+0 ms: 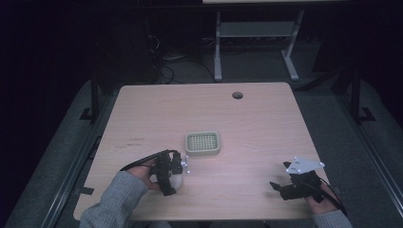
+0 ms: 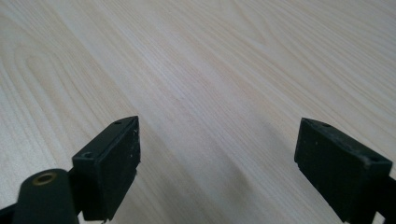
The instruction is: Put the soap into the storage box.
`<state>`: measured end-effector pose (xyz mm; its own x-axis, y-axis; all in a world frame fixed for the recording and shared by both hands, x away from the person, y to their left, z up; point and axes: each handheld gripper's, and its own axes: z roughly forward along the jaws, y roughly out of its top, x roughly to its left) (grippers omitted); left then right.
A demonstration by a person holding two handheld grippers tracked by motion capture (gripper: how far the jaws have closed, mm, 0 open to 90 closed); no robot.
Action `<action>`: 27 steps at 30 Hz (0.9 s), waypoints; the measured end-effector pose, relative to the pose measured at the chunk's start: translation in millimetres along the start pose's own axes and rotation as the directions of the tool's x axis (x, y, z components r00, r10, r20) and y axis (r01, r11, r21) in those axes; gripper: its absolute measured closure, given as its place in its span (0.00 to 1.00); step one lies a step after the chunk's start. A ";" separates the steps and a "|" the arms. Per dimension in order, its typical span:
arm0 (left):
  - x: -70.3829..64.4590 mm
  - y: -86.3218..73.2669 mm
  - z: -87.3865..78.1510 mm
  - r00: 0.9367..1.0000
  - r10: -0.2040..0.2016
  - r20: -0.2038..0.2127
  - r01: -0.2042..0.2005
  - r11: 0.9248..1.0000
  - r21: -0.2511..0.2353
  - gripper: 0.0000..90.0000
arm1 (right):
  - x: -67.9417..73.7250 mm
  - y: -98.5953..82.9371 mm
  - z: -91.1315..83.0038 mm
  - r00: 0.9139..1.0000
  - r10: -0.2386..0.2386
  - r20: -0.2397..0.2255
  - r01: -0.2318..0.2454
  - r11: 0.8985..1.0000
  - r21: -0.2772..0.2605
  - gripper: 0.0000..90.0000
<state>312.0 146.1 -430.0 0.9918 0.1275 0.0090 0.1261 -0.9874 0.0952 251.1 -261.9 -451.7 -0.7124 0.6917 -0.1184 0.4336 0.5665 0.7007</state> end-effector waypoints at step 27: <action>1.2 -0.1 -0.1 1.000 0.007 0.012 -0.007 1.000 -0.013 0.27 | -0.4 0.1 -0.7 1.000 -0.008 0.001 0.008 1.000 -0.006 0.15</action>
<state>313.2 146.3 -429.9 0.9929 0.1192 -0.0018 0.1186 -0.9870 0.1081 251.1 -262.5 -451.0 -0.7151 0.6877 -0.1250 0.4244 0.5693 0.7042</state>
